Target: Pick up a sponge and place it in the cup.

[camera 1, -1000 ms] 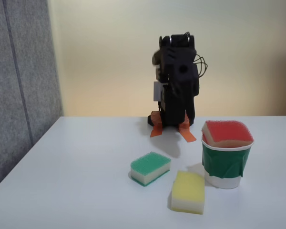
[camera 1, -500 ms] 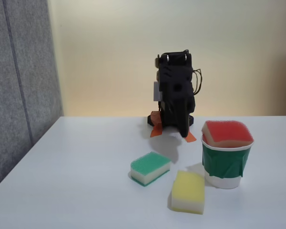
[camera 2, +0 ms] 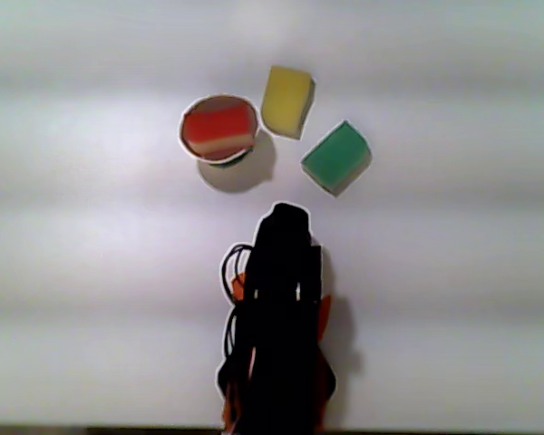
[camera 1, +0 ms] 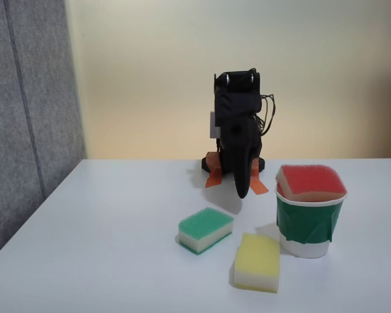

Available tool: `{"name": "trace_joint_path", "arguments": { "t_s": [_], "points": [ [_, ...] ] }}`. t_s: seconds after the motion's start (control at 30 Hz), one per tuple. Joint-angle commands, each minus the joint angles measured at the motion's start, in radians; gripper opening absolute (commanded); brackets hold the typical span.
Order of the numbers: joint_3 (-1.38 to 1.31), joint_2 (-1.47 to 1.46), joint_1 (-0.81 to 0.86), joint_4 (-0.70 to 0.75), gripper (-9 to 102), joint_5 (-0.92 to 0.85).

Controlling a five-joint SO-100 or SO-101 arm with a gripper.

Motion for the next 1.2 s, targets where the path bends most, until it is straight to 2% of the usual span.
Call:
{"name": "trace_joint_path", "arguments": {
  "t_s": [0.0,0.37,0.77,1.0,1.17],
  "points": [
    [0.046,0.012,0.012,0.058,0,0.012],
    [0.046,0.012,0.012,0.058,0,0.005],
    [0.046,0.012,0.011,0.048,3,-0.089],
    [0.046,0.012,0.006,0.058,0,0.003],
    [0.046,0.014,0.006,0.06,0,0.008]
  ]
}}
